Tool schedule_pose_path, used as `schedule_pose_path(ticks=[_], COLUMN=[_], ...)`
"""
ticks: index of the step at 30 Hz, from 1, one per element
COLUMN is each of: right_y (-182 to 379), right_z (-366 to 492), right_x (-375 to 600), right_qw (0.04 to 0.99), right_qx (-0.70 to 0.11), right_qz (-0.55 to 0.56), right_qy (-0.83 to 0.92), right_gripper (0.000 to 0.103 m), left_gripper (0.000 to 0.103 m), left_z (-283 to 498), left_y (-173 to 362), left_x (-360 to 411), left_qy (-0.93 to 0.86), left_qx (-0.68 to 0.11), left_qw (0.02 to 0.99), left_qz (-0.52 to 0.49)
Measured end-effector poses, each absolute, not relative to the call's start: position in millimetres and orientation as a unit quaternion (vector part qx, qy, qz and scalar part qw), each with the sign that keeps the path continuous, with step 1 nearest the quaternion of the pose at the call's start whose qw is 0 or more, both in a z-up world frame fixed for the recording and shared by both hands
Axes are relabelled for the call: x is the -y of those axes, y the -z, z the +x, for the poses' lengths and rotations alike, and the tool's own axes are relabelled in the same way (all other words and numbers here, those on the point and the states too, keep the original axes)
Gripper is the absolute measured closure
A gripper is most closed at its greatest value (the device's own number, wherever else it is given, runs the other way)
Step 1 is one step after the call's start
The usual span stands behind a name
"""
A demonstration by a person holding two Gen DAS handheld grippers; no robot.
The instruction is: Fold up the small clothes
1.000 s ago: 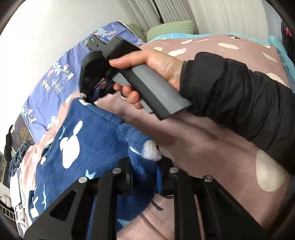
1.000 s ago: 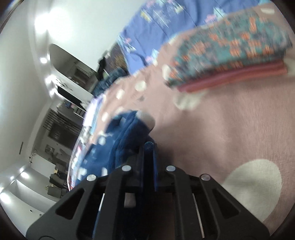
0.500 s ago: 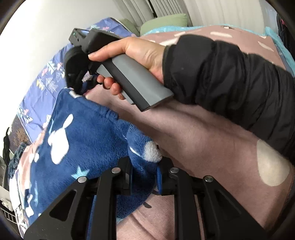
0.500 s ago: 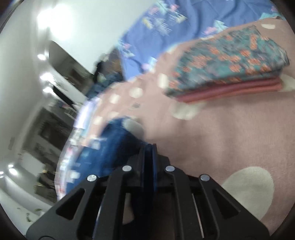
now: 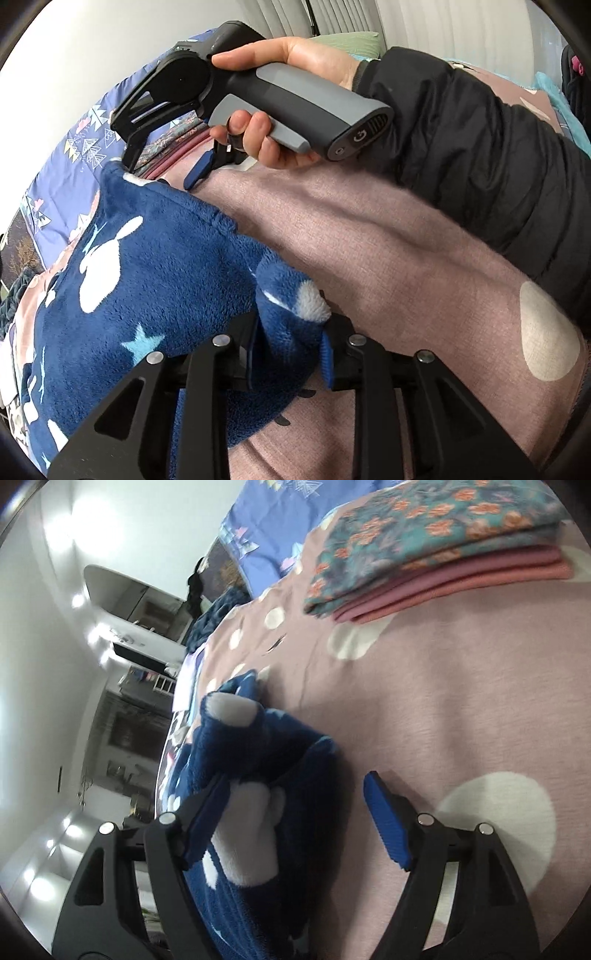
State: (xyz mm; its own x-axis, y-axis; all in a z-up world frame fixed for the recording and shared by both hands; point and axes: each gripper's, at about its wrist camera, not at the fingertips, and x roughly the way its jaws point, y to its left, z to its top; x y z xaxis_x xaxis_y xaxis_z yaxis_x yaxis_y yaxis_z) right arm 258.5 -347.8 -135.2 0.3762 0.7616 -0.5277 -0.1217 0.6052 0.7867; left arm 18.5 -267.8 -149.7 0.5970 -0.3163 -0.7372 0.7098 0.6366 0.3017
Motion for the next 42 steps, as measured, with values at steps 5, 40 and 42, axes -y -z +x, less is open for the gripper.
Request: schedule_pose_path(ticks=[5, 40, 42], right_y=[131.0, 39.3, 27.1], right_z=[256.1, 127.4, 106.8], right_x=[359.7, 291.7, 261.3], right_qw=[0.750, 0.926, 0.930], right_qx=[-0.471, -0.330, -0.321], right_qz=[0.352, 0.092, 0.040], right_qy=[-0.302, -0.160, -0.176], right_gripper=[0.027, 0.052, 0.052], left_gripper=[0.076, 0.062, 0.062], left_z=[24.4, 19.2, 23.4], left_y=[149.1, 89.8, 87.4], left_x=[262.0, 58.2, 20.3], left_qy=[0.311, 0.195, 0.154], left_qx=[-0.330, -0.330, -0.335], left_qw=[0.843, 0.919, 0.927], left_qz=[0.290, 0.094, 0.070])
